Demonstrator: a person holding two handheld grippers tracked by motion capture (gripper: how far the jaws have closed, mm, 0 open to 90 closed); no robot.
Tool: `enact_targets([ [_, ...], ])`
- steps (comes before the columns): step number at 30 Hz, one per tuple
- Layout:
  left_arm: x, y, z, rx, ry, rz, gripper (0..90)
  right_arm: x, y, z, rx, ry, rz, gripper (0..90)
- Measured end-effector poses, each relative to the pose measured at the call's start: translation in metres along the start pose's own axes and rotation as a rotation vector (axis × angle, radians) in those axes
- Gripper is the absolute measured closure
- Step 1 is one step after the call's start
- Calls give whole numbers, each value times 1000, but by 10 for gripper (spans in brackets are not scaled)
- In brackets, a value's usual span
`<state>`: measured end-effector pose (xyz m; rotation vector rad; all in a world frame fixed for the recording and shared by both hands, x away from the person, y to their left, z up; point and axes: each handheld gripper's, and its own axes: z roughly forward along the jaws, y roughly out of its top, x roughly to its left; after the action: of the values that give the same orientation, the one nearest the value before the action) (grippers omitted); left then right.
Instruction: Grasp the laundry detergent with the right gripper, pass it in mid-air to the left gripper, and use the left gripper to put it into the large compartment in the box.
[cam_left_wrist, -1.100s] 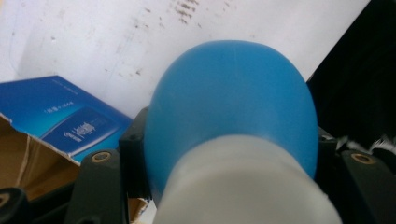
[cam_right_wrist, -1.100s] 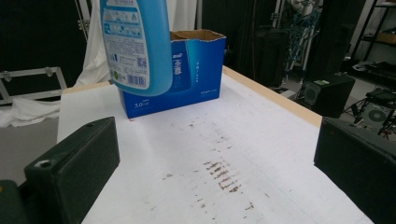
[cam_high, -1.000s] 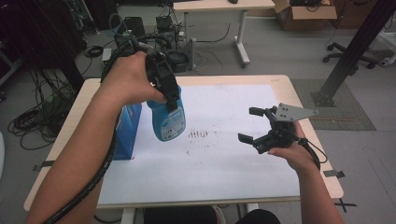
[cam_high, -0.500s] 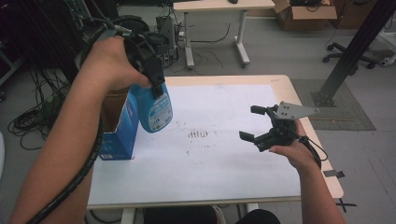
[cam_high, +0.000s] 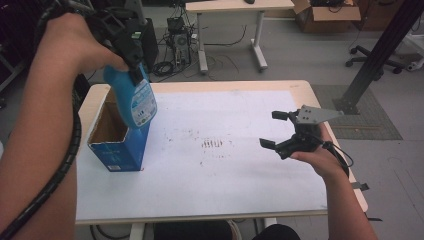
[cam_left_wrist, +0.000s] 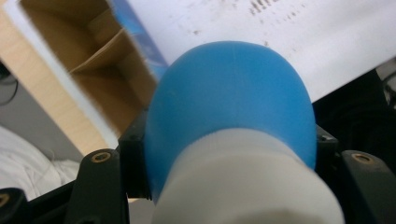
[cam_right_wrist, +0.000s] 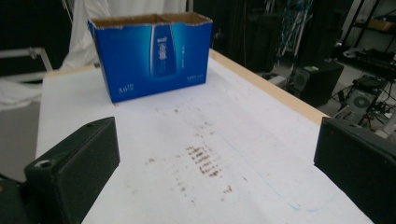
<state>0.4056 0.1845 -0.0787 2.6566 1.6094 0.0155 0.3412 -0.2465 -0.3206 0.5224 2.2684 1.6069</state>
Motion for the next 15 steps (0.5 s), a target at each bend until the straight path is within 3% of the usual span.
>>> enact_targets([
  [6, 25, -10, -8, -3, 16, -94, 380, -10, 14, -4, 109, -4, -48, 1],
  [7, 33, -13, -9, -7, 9, -126, 380, -12, 18, -6, 141, -6, -57, 2],
  [15, 54, -20, -8, -6, 0, -207, 381, -22, 39, -8, 296, 15, -107, 7],
])
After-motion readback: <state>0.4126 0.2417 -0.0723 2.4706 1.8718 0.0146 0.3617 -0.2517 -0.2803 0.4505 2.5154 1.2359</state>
